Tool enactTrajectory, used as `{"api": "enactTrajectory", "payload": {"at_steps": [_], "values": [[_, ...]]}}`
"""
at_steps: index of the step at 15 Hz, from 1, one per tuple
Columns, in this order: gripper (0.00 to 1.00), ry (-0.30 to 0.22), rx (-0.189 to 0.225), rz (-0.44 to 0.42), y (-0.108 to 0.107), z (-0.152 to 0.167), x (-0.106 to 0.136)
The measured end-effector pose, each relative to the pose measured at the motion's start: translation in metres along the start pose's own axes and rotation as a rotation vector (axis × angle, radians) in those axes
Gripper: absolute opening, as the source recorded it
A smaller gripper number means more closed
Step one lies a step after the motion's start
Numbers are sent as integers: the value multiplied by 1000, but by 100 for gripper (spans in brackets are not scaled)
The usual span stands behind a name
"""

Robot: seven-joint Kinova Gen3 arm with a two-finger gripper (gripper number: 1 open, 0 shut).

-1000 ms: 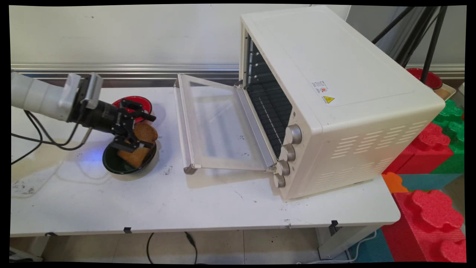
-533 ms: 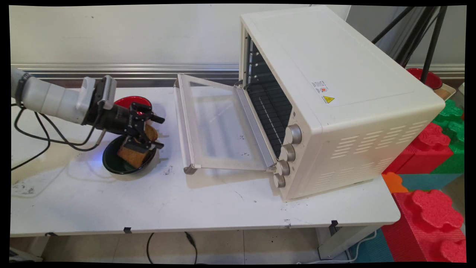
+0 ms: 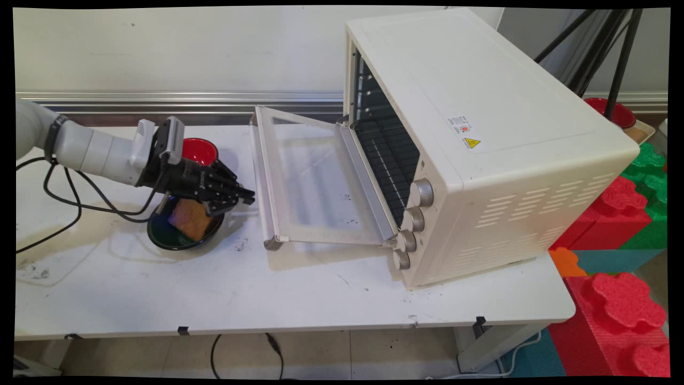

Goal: Close the oven

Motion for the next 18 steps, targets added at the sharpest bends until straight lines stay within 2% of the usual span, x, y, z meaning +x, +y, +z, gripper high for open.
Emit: {"api": "enactTrajectory", "payload": {"at_steps": [8,15,18], "values": [[0,60,15,-5,2,14,-2],[0,156,33,-49,0,15,-3],[0,217,41,-53,-3,9,3]]}}
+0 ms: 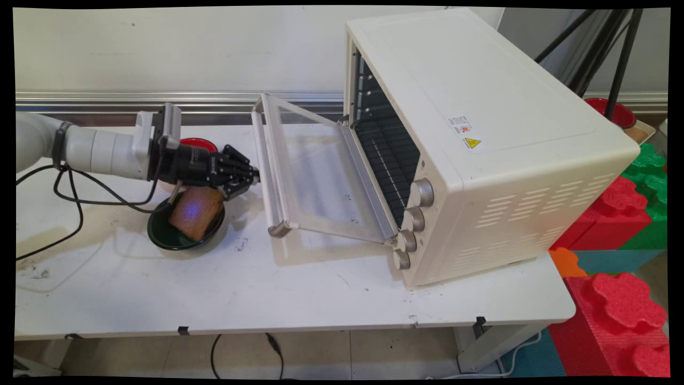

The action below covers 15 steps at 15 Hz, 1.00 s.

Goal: Close the oven

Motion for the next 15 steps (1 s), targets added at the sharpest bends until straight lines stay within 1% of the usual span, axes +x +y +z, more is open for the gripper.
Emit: {"api": "enactTrajectory", "payload": {"at_steps": [6,9,15], "values": [[0,101,16,7,-5,-8,25],[0,151,28,15,-10,-9,45],[0,226,44,19,-19,2,86]]}}
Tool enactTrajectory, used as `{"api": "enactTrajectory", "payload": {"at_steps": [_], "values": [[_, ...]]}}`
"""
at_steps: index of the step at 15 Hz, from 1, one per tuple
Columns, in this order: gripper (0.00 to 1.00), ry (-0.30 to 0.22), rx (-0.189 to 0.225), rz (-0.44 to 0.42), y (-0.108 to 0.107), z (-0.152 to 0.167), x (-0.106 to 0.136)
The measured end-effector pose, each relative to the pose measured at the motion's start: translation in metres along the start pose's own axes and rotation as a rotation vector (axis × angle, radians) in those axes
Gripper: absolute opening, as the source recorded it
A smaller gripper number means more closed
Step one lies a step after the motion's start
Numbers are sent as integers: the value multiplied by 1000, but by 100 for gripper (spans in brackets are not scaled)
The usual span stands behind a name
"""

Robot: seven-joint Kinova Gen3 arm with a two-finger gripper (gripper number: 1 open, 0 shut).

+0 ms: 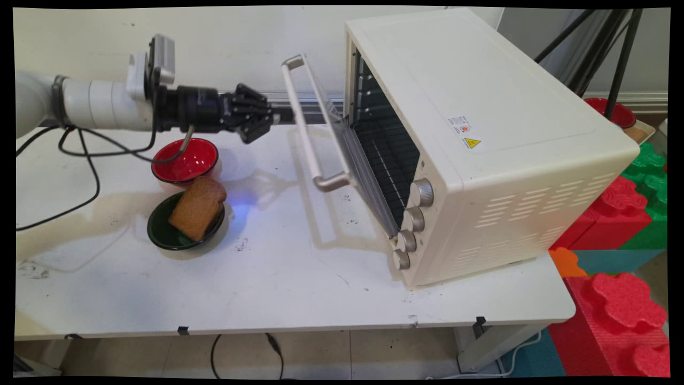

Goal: Close the oven

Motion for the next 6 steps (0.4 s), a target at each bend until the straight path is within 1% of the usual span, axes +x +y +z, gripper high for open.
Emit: {"api": "enactTrajectory", "payload": {"at_steps": [6], "values": [[0,44,-6,13,-8,25,31]]}}
